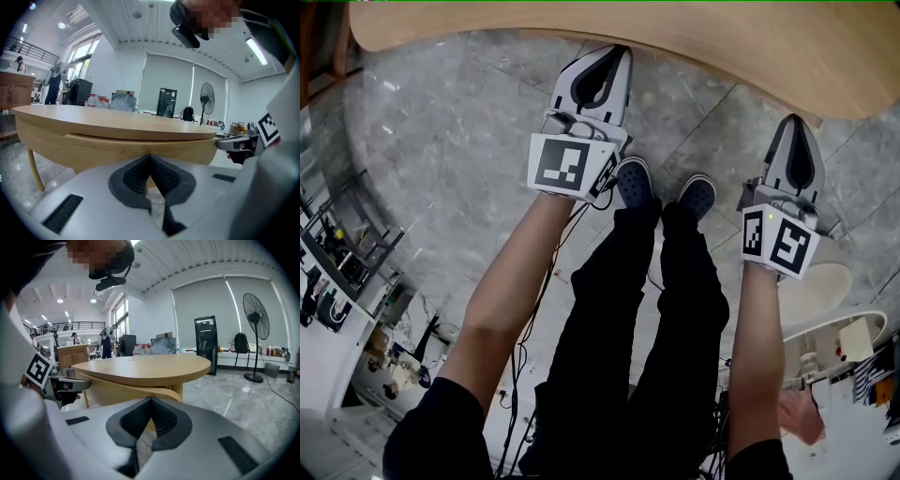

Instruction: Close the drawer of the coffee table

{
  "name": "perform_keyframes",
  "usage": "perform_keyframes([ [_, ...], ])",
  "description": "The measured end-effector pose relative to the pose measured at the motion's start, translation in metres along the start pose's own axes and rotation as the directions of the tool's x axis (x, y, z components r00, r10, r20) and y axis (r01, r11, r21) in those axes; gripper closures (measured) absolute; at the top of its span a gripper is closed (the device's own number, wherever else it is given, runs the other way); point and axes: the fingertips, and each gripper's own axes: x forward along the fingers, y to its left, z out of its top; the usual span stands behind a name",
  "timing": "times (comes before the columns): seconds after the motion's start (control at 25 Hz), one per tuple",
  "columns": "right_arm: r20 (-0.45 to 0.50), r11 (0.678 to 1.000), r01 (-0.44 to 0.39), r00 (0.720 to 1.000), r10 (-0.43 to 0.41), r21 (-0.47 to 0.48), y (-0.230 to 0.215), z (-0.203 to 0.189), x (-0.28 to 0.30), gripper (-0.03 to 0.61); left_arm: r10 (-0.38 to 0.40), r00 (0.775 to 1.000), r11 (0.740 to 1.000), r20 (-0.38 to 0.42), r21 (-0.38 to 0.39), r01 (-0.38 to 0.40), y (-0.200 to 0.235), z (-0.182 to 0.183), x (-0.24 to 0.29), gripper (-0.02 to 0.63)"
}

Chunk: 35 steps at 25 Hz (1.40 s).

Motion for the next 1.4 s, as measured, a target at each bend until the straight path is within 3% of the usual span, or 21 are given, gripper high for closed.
perform_keyframes([
  [0.88,-0.010,0.999,-0.026,1.000,0.026,0.019,-0.010,0.011,0.023,0.551,0.026,1.000,0.999,-0.008,-0.034,-0.027,0.009,0.011,0.024,0.588],
  [1.4,-0.089,0.988,0.018,0.996,-0.005,0.152,-0.010,0.023,-0.025,0.551,0.070,0.994,0.994,-0.082,-0.073,-0.076,0.003,0.023,-0.035,0.588],
])
